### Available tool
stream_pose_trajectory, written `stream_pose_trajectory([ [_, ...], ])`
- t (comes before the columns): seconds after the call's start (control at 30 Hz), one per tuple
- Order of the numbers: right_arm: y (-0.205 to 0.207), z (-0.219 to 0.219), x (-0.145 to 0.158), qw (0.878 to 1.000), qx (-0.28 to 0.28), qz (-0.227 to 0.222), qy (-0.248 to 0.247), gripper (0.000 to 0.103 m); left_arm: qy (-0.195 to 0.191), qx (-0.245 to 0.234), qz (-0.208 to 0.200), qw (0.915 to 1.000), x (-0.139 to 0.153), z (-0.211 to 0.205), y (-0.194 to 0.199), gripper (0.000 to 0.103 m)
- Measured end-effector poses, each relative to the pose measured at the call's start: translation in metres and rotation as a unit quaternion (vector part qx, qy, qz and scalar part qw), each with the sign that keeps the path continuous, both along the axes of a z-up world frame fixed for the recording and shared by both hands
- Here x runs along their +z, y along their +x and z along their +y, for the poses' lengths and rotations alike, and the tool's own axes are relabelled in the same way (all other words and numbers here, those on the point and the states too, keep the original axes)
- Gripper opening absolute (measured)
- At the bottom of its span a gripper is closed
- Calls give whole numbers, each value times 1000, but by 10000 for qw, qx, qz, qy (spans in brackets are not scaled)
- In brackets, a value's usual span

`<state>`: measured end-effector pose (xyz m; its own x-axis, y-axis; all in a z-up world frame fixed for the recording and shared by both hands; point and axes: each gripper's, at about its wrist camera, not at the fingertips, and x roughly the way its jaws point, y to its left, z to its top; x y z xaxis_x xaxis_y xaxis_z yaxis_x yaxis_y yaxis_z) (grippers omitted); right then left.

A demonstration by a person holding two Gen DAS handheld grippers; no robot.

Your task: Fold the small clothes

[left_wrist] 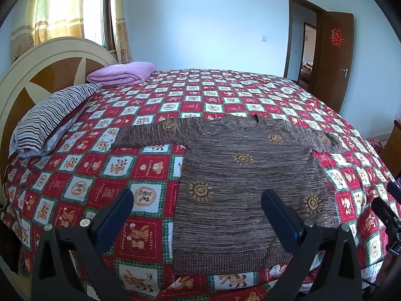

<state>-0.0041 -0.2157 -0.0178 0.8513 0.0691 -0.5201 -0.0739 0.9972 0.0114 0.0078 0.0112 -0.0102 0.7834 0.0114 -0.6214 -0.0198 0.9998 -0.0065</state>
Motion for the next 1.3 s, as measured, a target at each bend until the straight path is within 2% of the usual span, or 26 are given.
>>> stream_pose_trajectory([
  [1.3,7,5,-13,9995,216,239,72,102,-56,48,104,9999,-11,8,4,103],
])
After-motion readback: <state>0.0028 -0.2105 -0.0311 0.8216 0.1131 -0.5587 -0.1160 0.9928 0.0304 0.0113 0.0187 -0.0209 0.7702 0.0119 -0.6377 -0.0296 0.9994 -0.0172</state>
